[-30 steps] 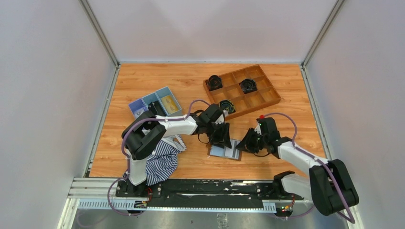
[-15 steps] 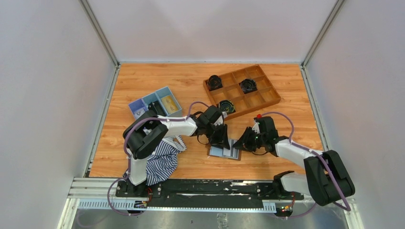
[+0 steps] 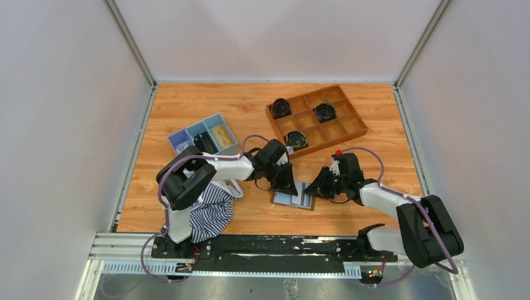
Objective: Take the credit cards out of the card holder
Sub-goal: Remove the credit card from the card holder.
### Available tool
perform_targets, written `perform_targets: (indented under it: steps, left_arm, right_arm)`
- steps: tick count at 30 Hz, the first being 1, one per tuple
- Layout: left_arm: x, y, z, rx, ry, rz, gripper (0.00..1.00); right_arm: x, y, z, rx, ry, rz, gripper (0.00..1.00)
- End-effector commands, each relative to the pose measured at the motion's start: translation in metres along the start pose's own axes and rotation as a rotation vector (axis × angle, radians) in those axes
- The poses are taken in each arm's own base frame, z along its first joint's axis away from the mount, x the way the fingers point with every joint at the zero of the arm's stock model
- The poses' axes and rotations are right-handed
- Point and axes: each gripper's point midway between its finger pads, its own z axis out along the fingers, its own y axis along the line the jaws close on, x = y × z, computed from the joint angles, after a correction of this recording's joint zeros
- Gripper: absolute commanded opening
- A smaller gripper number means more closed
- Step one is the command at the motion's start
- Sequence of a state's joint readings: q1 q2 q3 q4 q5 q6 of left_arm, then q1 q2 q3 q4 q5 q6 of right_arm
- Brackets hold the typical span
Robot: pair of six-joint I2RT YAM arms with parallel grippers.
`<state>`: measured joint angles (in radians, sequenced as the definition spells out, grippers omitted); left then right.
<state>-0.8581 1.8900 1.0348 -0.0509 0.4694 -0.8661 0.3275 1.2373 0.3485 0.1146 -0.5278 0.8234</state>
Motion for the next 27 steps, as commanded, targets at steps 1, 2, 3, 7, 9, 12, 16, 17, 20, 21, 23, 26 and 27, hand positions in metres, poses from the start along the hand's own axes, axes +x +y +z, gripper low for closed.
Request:
perform_targets:
  steps: [1,2,3,7,9,12,16,17,20,21,23,26,27]
  left_arm:
    - [-0.001,-0.010,-0.011,0.042,-0.022,-0.021,0.11]
    - [-0.001,-0.011,-0.013,0.045,-0.026,-0.024,0.10]
    - [-0.002,-0.013,-0.014,0.047,-0.032,-0.025,0.10]
    - [-0.003,-0.015,-0.016,0.056,-0.034,-0.017,0.21]
    - [-0.001,-0.015,-0.014,0.057,-0.023,-0.016,0.26]
    - [0.001,-0.013,-0.013,0.055,-0.017,-0.015,0.18]
    - [0.001,-0.012,-0.014,0.054,-0.020,-0.011,0.00]
    - [0.001,-0.012,-0.014,0.053,-0.020,-0.011,0.00]
    - [0.002,-0.011,-0.014,0.051,-0.018,-0.011,0.00]
    - [0.002,-0.010,-0.014,0.051,-0.017,-0.010,0.00]
    - [0.001,-0.006,-0.016,0.039,-0.020,-0.010,0.00]
    - [-0.001,0.003,-0.023,0.019,-0.026,-0.014,0.00]
    - [-0.001,0.006,-0.025,0.013,-0.025,-0.018,0.00]
  right_arm:
    - [0.015,-0.020,0.002,0.066,0.034,0.022,0.22]
    - [0.015,-0.020,0.001,0.066,0.034,0.021,0.22]
    - [0.015,-0.020,0.001,0.067,0.034,0.020,0.22]
    - [0.014,-0.019,0.001,0.067,0.033,0.019,0.22]
    - [0.014,-0.019,0.002,0.068,0.034,0.019,0.22]
    - [0.014,-0.019,0.001,0.068,0.033,0.021,0.22]
    - [0.015,-0.020,0.002,0.072,0.034,0.021,0.22]
    - [0.015,-0.021,0.002,0.073,0.036,0.021,0.22]
    - [0.015,-0.022,0.003,0.078,0.038,0.023,0.22]
    - [0.016,-0.023,0.003,0.080,0.041,0.024,0.21]
    - [0.016,-0.024,0.004,0.085,0.045,0.025,0.21]
    - [0.019,-0.027,0.004,0.092,0.055,0.027,0.21]
    - [0.019,-0.028,0.005,0.096,0.056,0.028,0.21]
